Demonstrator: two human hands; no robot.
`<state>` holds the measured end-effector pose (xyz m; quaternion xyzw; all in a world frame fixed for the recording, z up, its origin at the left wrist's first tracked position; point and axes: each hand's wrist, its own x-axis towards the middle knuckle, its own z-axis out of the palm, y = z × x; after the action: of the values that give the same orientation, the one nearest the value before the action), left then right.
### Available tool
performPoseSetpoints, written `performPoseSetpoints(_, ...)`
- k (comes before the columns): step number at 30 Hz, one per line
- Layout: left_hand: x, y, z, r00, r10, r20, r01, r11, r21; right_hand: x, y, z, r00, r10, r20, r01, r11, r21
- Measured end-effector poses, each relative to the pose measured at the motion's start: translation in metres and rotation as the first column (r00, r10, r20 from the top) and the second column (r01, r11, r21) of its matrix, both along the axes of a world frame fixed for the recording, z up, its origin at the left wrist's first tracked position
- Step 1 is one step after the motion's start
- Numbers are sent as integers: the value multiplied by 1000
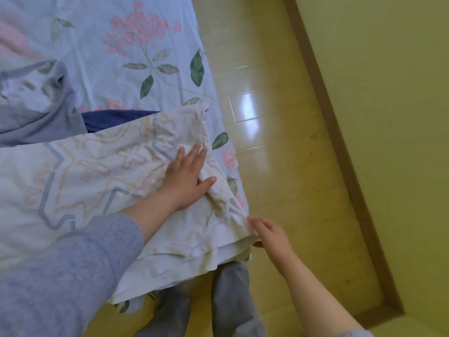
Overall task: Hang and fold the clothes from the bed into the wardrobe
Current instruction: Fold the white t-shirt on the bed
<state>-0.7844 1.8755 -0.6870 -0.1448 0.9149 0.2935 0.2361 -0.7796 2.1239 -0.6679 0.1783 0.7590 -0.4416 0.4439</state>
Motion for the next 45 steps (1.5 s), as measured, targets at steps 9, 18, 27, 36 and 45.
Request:
performPoseSetpoints(9,33,26,15,934,9,-356,-16,1000,-16,11,26,-11,963,166,-213,-107,959,262)
performPoseSetpoints(18,137,40,15,976,-174,-132,172,985,-22,47,-2,8,389,701,-598,-607,683,406)
performPoseSetpoints(27,167,42,7,989,-21,-147,18,1000,-20,19,-14,-4,813,379,-443,-222,903,367)
performPoseSetpoints(36,204,41,-4,978,-126,-166,150,979,141,29,29,-3,608,578,-544,-166,763,625)
performPoseSetpoints(45,249,48,20,953,67,-296,-58,998,37,82,3,18,160,796,-584,-666,523,531)
